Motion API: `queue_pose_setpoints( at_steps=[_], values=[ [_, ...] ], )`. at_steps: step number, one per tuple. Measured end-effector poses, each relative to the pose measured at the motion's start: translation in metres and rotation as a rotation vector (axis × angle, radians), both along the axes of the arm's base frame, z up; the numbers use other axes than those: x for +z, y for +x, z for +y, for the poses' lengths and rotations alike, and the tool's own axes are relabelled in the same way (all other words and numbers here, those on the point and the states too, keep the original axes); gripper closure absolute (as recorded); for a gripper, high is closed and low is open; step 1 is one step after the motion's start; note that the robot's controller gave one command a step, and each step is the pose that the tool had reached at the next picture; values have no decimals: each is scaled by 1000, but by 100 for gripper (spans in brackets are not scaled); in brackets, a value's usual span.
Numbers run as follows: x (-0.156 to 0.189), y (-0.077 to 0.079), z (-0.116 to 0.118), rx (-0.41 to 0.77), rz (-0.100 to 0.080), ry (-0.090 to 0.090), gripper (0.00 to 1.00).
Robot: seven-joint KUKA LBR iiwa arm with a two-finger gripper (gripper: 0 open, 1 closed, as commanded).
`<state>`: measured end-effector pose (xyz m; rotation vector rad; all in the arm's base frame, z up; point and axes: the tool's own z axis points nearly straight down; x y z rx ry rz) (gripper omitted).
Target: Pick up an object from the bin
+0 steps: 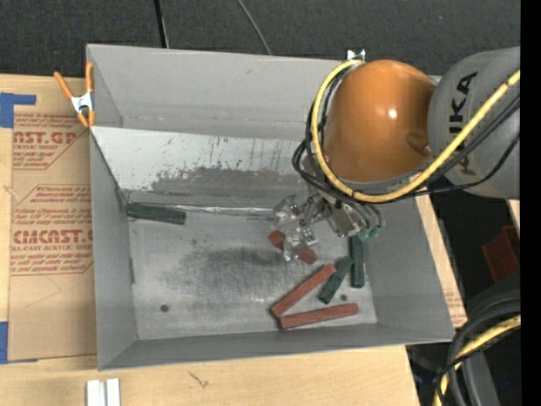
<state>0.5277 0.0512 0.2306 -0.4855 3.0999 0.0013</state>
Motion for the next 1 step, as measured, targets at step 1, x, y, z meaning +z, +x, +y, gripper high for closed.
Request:
queue_pose_setpoints(
  at_steps=[1],
  values=[
    [-1,0,0,0,2,0,100]
  ],
)
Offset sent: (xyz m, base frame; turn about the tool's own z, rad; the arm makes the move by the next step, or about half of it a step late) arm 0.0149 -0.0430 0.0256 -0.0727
